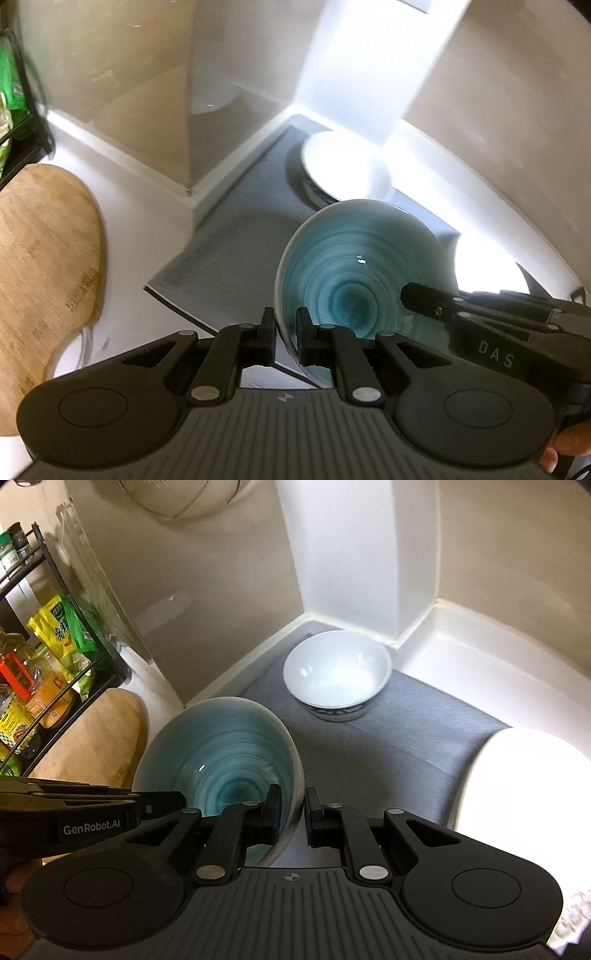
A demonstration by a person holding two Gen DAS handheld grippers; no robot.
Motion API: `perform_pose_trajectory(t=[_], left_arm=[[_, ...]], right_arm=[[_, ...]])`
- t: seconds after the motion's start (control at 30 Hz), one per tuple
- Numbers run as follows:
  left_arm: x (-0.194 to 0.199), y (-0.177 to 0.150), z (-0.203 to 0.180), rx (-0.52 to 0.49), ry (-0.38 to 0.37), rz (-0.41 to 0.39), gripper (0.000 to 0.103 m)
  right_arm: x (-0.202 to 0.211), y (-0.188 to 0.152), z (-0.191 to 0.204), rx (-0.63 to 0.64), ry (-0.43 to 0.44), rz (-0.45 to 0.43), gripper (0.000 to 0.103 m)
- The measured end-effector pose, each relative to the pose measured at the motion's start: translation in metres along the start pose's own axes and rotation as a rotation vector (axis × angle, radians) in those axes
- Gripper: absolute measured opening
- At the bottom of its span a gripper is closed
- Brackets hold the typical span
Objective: Organize plates and bowls
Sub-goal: 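Lift the teal bowl and lower it into the cream bowls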
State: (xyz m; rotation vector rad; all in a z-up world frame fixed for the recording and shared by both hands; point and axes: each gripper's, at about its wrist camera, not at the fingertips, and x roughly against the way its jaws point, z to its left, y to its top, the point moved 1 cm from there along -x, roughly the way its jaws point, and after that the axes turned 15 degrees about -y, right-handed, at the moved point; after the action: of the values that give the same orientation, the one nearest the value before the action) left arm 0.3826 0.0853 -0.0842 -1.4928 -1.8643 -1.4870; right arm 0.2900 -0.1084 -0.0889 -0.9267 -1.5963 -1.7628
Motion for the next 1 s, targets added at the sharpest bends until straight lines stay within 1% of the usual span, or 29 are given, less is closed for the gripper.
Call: perform_pose_trajectory(t=[0.17, 0.37, 0.67, 1.0], left_arm=[[0.008, -0.020, -0.022, -0.035, -0.027, 0.021, 0.011], [0.010, -0.047, -0.043, -0.069, -0.035, 0.069, 0.012], [0.005, -0.081, -0.050, -0.075, -0.017, 0.140, 0.012], [-0.001, -0.095, -0.046, -0.067, -0.010, 0.173, 0.013]], right_arm=[[0.030, -0.018, -0.009, -0.021, -0.027, -0.003, 0.014], [0.053, -0.040, -0.012, -0.032, -0.041, 0.025, 0.014], [0.056, -0.074, -0.014, -0.032, -0.037, 0.085, 0.014], [0.053, -0.089, -0.010, -0.015, -0.043, 0.108, 0.014]])
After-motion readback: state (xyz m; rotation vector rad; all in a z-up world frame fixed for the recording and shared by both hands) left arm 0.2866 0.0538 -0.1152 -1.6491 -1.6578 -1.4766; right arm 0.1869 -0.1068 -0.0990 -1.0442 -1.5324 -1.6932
